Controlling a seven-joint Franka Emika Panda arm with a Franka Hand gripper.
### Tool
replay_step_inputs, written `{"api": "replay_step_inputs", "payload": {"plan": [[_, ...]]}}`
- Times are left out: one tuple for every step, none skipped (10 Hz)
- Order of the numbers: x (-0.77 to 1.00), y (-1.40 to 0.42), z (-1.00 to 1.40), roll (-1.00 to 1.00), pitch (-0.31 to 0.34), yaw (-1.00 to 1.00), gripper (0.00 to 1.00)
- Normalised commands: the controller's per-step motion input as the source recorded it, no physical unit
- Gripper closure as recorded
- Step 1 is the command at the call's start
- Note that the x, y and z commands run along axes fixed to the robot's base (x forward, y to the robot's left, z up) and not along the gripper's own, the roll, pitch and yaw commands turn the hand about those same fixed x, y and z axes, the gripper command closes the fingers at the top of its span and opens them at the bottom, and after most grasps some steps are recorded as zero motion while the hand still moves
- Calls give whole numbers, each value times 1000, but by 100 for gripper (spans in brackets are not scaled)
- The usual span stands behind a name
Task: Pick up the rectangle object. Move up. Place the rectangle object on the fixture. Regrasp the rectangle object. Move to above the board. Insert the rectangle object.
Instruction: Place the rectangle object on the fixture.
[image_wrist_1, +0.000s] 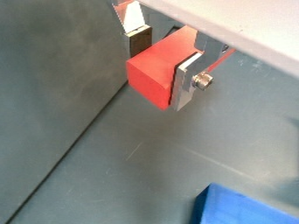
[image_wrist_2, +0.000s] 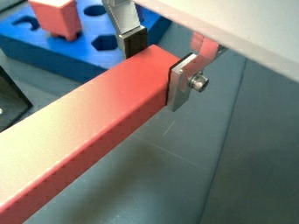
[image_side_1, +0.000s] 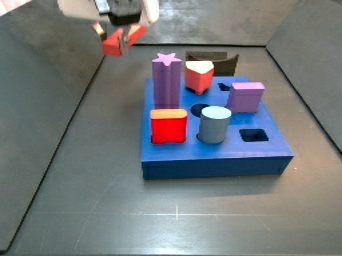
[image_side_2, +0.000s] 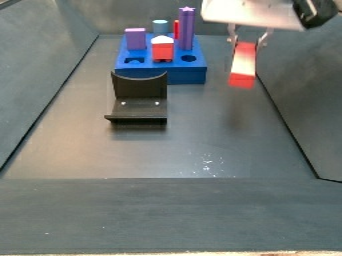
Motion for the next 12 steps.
{"api": "replay_step_inputs", "payload": {"plan": [[-23, -13, 1000, -56, 38, 17, 100], [-25, -15, 1000, -63, 40, 19, 100], [-24, -20, 986, -74, 44, 18, 100], [-20, -21, 852, -82, 50, 18, 100], [-10, -20, 674, -92, 59, 15, 100], [-6, -19, 583, -96, 66, 14, 100], [4, -18, 404, -105, 79, 12, 100], [2, -18, 264, -111, 83, 9, 100], [1000, 363, -143, 53, 268, 1000, 100], [1000, 362, -159, 57, 274, 1000, 100], [1000, 317, -144, 91, 243, 668, 100], [1000, 302, -134, 104, 216, 515, 100]]}}
